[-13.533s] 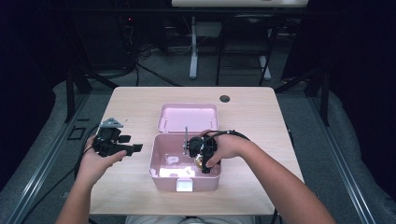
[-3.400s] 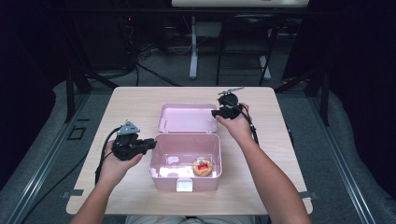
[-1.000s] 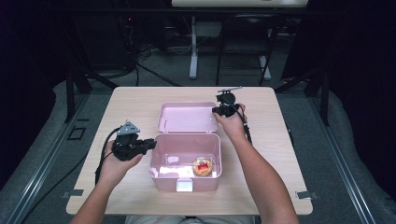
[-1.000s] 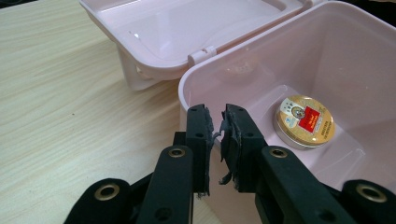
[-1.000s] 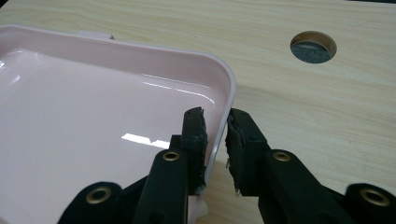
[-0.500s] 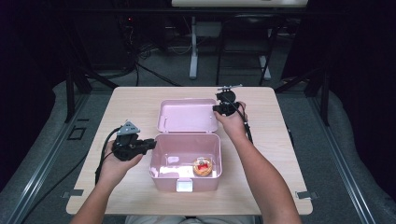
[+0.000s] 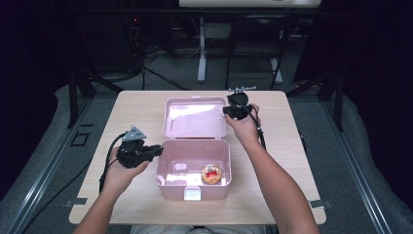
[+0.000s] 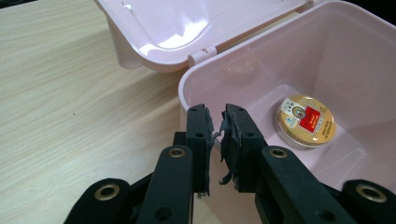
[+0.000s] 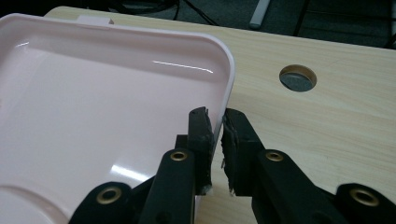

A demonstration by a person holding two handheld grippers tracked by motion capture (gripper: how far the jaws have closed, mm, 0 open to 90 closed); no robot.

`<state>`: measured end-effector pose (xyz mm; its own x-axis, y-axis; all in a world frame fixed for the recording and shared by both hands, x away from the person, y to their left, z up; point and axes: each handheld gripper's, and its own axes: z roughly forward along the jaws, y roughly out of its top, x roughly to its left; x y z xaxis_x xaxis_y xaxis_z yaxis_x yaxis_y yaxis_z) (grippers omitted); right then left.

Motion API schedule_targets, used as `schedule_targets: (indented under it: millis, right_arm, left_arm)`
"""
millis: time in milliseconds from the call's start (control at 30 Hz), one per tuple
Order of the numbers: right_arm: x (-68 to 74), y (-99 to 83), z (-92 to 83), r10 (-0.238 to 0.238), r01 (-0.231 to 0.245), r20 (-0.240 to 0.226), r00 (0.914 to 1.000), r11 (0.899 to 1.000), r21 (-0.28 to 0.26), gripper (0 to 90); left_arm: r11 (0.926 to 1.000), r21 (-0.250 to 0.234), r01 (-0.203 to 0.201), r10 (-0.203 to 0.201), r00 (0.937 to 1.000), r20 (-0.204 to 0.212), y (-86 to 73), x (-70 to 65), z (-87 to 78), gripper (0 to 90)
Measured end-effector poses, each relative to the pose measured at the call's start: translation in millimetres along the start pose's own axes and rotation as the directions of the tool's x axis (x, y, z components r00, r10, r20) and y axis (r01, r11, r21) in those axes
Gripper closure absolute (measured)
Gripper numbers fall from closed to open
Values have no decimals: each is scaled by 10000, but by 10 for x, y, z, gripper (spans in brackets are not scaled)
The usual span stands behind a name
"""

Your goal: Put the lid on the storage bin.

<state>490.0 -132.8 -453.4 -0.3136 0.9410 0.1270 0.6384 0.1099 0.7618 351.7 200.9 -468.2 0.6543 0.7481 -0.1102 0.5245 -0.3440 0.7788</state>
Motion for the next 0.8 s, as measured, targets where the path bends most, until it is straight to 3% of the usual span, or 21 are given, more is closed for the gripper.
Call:
schedule_targets:
  millis: [800]
  right_arm:
    - [62,33,-311,-354,341,-153,9993,9962,-803,838]
  left_arm:
    - [10000,4,-13,13,10000,-14,0,0,0,802]
